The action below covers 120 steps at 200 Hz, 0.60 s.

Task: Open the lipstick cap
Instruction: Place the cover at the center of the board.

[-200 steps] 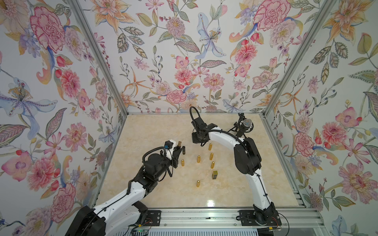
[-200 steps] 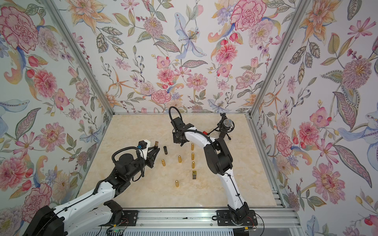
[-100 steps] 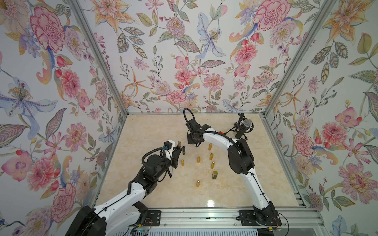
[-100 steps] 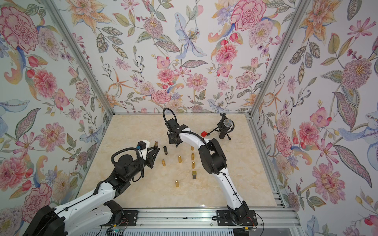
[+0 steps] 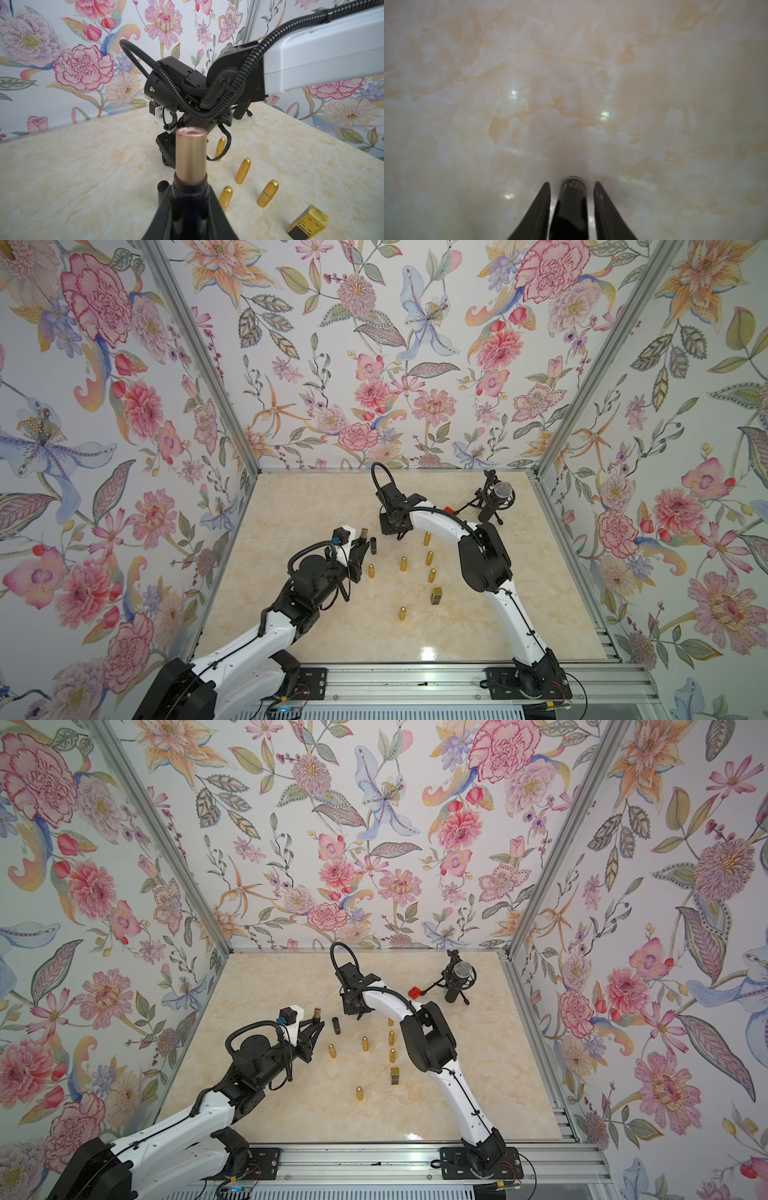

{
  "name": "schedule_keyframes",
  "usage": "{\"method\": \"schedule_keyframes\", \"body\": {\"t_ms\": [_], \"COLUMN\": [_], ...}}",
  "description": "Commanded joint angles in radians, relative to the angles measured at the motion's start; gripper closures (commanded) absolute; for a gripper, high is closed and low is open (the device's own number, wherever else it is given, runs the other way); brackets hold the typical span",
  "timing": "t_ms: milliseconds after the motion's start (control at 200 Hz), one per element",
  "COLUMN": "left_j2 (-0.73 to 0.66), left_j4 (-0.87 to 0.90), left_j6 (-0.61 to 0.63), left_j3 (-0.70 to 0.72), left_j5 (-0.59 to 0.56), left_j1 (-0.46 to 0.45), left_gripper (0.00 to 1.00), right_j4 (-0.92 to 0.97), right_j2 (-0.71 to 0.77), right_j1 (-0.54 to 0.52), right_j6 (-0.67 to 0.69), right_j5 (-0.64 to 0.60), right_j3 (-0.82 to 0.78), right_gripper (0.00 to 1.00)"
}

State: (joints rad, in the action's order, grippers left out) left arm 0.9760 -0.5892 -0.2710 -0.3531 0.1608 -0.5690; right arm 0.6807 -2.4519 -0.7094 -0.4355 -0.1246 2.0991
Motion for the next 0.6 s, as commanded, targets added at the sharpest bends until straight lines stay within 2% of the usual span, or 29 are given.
{"method": "schedule_keyframes", "body": {"t_ms": [0,310,595], "left_j2": [-0.017,-0.040,0.003], "left_j4": [-0.014,0.014,0.030], "left_j6": [-0.018,0.013,0.049], "left_j3": [0.006,-0.009,-0.060], "left_j5": [0.013,0.035,0.125], "left_j1": [0.011,0.011,0.011], "left_gripper": [1.00,0.99,0.98], "right_j4": [0.037,0.038,-0.019], "right_j2": [0.032,0.304,0.639], "right_j1": [-0.008,-0.002,0.001], "right_j6": [0.002,0.018,-0.006], "right_j5": [-0.015,0.036,0.228], "right_j3": [0.027,-0.158,-0.413], "right_gripper": [0.57,0.51,0.50]}}
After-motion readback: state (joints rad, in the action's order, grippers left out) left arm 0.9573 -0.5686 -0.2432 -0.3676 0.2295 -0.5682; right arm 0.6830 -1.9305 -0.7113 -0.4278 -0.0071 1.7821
